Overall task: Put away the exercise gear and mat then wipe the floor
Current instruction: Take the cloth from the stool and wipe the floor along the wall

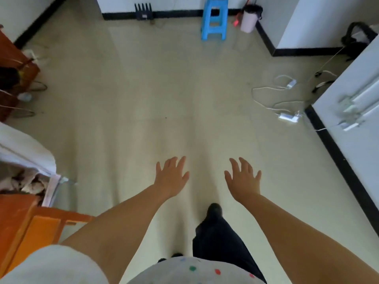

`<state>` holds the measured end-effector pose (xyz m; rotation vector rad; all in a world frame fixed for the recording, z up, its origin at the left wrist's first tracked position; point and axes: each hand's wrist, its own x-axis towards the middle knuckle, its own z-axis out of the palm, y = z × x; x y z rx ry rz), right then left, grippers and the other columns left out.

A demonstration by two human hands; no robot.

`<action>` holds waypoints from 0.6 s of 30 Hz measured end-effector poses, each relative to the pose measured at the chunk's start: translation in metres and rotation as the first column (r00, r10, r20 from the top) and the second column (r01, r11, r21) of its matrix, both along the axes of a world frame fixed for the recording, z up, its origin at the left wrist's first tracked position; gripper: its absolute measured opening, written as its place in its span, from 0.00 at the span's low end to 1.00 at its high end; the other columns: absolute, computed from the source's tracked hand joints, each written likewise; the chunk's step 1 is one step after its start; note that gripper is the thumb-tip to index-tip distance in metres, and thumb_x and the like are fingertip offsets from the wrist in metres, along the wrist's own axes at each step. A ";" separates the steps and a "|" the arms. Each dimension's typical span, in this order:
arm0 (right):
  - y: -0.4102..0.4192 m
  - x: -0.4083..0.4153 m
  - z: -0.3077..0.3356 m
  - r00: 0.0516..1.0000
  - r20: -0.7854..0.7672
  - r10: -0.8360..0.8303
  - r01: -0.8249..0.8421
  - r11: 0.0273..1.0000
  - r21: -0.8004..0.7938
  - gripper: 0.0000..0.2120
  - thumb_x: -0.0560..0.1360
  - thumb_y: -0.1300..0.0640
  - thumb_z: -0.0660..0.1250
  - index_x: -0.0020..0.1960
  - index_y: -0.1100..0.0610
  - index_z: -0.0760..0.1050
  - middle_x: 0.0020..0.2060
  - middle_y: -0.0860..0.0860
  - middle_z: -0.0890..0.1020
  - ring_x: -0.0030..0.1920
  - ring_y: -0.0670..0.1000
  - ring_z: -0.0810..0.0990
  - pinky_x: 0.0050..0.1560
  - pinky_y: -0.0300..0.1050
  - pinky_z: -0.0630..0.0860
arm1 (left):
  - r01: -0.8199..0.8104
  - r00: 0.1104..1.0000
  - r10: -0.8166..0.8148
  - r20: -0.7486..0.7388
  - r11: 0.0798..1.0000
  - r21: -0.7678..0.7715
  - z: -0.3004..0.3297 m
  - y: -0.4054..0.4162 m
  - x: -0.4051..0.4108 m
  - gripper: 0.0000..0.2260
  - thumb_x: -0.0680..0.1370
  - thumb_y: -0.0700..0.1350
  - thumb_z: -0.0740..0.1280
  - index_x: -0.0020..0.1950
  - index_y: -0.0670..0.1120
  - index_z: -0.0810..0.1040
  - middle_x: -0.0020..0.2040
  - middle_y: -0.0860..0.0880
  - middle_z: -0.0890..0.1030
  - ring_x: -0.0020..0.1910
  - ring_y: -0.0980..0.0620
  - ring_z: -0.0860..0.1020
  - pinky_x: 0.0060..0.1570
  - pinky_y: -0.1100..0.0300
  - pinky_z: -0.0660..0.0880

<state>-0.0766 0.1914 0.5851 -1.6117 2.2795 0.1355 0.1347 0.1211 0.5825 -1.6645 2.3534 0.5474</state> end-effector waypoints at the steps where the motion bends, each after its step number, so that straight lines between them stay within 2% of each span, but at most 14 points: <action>1: -0.024 -0.011 -0.004 1.000 -0.013 -0.001 0.001 1.000 0.005 0.25 0.82 0.45 0.44 0.77 0.48 0.46 0.77 0.52 0.50 0.77 0.52 0.49 0.74 0.63 0.49 | 0.010 1.000 -0.010 0.005 1.000 0.002 -0.006 -0.023 -0.012 0.26 0.82 0.56 0.48 0.78 0.52 0.46 0.77 0.47 0.54 0.76 0.47 0.54 0.73 0.42 0.47; 8: -0.206 -0.118 -0.016 0.997 -0.034 0.076 -0.073 0.995 0.070 0.26 0.82 0.44 0.43 0.78 0.47 0.42 0.78 0.51 0.48 0.77 0.52 0.46 0.74 0.63 0.46 | -0.023 1.000 0.023 0.006 0.997 0.068 -0.021 -0.209 -0.105 0.25 0.82 0.56 0.48 0.78 0.52 0.48 0.77 0.47 0.55 0.76 0.48 0.54 0.73 0.42 0.48; 12: -0.315 -0.187 -0.001 0.992 -0.085 0.093 -0.084 0.991 0.108 0.26 0.82 0.44 0.44 0.78 0.48 0.42 0.78 0.51 0.48 0.77 0.52 0.45 0.74 0.64 0.46 | -0.035 0.999 0.036 0.016 0.999 -0.040 -0.008 -0.311 -0.150 0.25 0.82 0.56 0.48 0.78 0.52 0.48 0.77 0.49 0.57 0.75 0.49 0.57 0.73 0.44 0.51; 15: -0.400 -0.211 0.003 0.993 -0.086 0.076 -0.067 0.992 0.102 0.26 0.82 0.45 0.45 0.77 0.48 0.44 0.77 0.52 0.49 0.77 0.53 0.47 0.73 0.64 0.47 | -0.093 0.995 0.092 -0.030 0.995 -0.020 -0.005 -0.383 -0.171 0.25 0.82 0.55 0.48 0.78 0.52 0.48 0.76 0.49 0.57 0.75 0.49 0.57 0.74 0.45 0.50; 18: -0.489 -0.214 -0.001 0.986 -0.052 0.157 -0.152 0.984 0.088 0.26 0.82 0.45 0.45 0.78 0.48 0.44 0.78 0.51 0.48 0.77 0.52 0.46 0.73 0.64 0.46 | -0.127 0.992 0.127 0.011 0.992 -0.010 -0.013 -0.462 -0.181 0.25 0.82 0.56 0.48 0.78 0.52 0.49 0.76 0.49 0.59 0.74 0.49 0.59 0.73 0.45 0.52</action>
